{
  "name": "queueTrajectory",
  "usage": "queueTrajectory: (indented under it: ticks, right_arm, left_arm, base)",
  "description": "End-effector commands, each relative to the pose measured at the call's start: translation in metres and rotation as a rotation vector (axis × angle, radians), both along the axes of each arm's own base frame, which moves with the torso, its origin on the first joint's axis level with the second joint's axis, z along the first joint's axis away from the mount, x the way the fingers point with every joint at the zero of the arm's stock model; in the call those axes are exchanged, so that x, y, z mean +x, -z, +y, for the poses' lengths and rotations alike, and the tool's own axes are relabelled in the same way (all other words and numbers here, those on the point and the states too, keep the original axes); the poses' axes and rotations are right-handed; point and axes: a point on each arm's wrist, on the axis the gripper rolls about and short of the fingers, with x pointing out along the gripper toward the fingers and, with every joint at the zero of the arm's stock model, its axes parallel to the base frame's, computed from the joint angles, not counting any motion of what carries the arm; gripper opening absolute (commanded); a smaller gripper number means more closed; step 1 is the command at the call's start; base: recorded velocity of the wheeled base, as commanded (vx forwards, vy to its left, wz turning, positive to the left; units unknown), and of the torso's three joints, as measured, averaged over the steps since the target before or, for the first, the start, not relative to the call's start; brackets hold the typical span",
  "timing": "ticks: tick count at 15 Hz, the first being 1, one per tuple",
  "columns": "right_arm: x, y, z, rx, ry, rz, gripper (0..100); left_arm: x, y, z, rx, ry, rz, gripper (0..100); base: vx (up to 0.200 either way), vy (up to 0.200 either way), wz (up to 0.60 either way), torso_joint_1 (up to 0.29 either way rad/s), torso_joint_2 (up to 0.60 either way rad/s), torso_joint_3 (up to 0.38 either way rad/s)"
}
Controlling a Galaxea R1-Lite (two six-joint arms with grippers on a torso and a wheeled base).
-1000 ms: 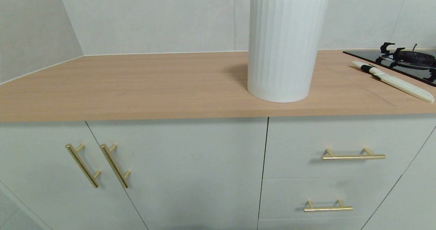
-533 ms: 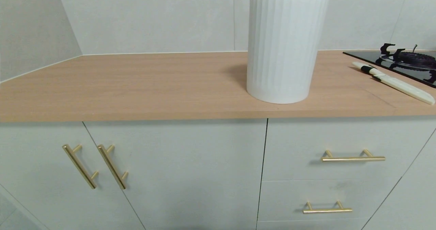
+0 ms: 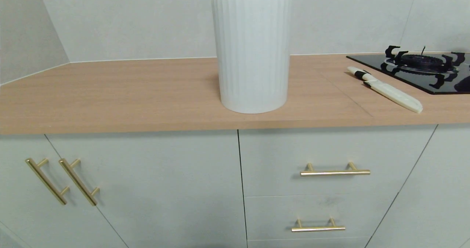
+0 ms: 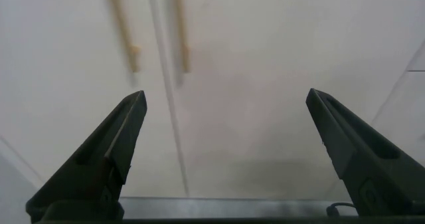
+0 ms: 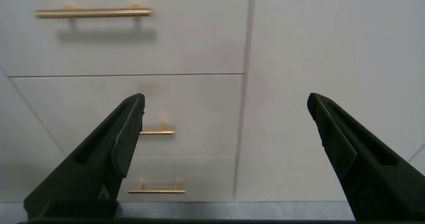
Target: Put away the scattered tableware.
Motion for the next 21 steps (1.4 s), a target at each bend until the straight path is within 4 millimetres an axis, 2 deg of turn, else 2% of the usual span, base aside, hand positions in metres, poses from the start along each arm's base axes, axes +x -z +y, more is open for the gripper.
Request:
queueTrajectory:
  ticks: [1,18,21]
  right_arm:
    - [0.0001,0.0,0.0,-0.001,0.0,0.002,100]
    - [0.0001,0.0,0.0,-0.001,0.0,0.002,100]
    - [0.0001,0.0,0.0001,-0.001,0.002,0.002,100]
  left_arm:
    - [0.0,0.0001,0.0,-0.001,0.001,0.0,100]
    - [0.0,0.0001,0.0,-0.001,-0.001,0.0,100]
    - [0.0,0.0001,0.0,-0.001,0.001,0.0,100]
  base:
    - [0.0,0.0,0.0,0.0,0.0,0.0]
    - [0.0,0.0,0.0,0.001,0.0,-0.002]
    - [0.0,0.0,0.0,0.054,-0.24,-0.23]
